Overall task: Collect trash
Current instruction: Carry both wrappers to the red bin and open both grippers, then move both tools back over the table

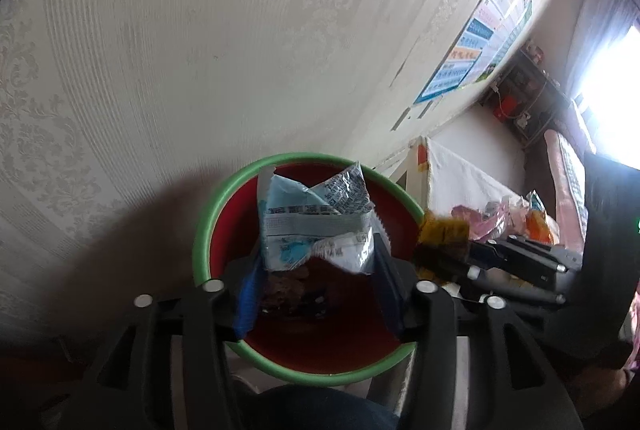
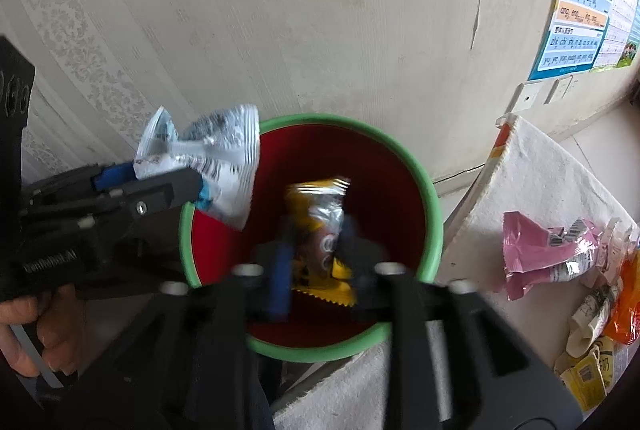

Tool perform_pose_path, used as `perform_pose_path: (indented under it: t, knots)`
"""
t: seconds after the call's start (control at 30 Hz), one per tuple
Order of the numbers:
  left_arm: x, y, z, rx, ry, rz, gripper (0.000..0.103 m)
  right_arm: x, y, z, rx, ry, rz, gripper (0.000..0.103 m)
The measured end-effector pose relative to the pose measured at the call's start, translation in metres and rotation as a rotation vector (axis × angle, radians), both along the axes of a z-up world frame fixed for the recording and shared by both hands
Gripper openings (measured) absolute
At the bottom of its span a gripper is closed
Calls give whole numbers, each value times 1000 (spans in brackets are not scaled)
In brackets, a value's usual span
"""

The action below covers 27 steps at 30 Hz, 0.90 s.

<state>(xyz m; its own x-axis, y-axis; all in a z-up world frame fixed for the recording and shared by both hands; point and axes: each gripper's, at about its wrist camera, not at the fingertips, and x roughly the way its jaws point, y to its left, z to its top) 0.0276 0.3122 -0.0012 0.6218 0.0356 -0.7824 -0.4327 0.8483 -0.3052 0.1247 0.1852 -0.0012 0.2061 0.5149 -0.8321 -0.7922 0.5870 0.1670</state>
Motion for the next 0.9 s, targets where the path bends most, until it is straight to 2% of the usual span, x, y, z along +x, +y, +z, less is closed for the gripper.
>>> perform_pose_path:
  t: [0.03,0.07,0.13,0.17,0.3,0.47,0.9]
  knots:
    - [0,1,2,-4,-9,3,73,-2,-3,2,8,-18,-12,60]
    - [-1,1,4,-4,-20,9,76,-3,-4,3,16,-18,-14,63]
    - [-3,2,7,-2,-31,17,87,-5,-9,5,31,-8,-18,82]
    - [-4,2,7,-8,-37,17,88,-6,-12,6,34,-13,-24,84]
    - [-8,0,10,-29,-53,28,94,-8,-24,10,32,-23,-37,87]
    - [-10,-10,15,-20,-62,30,95,-13,-50,20,36,-69,-60,93]
    - [-3,-87,23,17,-73,-101,95,-23,-139,40,53,-108,-196,96]
